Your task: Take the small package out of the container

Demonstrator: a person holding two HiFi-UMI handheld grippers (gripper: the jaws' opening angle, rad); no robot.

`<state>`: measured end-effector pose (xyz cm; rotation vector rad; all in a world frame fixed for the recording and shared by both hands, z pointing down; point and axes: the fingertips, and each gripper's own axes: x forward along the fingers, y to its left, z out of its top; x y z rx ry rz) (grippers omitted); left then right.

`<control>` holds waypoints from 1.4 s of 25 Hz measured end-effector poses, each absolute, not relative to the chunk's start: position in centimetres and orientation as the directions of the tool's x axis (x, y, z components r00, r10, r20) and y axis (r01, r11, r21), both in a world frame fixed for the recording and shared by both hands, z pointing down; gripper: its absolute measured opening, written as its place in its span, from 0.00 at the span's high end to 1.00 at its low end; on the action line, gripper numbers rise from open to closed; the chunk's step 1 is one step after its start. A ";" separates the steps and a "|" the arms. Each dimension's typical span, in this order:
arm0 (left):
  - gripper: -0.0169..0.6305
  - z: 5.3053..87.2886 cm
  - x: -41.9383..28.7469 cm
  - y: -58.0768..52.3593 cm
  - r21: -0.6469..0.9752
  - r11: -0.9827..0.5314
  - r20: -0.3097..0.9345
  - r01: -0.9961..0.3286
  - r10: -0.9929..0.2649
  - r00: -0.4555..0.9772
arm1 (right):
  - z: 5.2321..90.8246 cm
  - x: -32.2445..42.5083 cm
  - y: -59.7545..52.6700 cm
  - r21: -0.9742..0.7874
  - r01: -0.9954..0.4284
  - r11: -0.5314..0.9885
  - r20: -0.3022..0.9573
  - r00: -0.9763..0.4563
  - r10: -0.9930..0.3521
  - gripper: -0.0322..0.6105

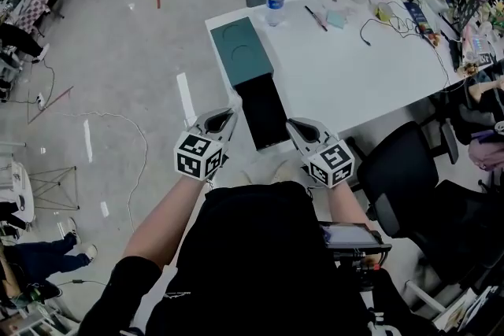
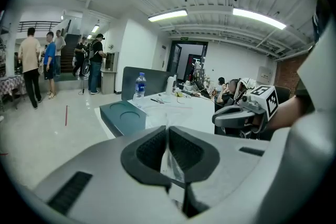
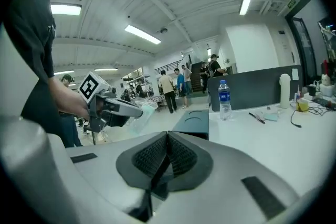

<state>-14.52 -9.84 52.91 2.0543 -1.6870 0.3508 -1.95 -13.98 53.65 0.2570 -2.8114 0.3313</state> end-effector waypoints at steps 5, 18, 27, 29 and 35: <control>0.94 52.0 -15.9 -8.2 0.187 -0.139 0.427 -0.972 -0.880 0.208 | 52.7 -1.9 -14.0 -0.192 -0.233 0.953 0.300 -0.939 -0.169 0.91; 0.94 50.9 -18.8 -3.4 0.186 -0.123 0.337 -0.975 -0.924 0.181 | 52.1 -2.0 -12.0 -0.198 -0.248 0.948 0.273 -0.943 -0.189 0.91; 0.94 51.9 -20.1 0.1 0.210 -0.098 0.327 -0.973 -0.931 0.165 | 52.4 -1.9 -10.0 -0.219 -0.267 0.938 0.266 -0.942 -0.206 0.91; 0.94 52.2 -20.1 0.7 0.220 -0.096 0.328 -0.971 -0.930 0.166 | 52.4 -1.8 -9.7 -0.221 -0.274 0.936 0.267 -0.940 -0.212 0.91; 0.94 53.3 -19.9 2.2 0.247 -0.100 0.333 -0.964 -0.925 0.182 | 52.7 -1.7 -8.6 -0.221 -0.289 0.932 0.274 -0.935 -0.225 0.91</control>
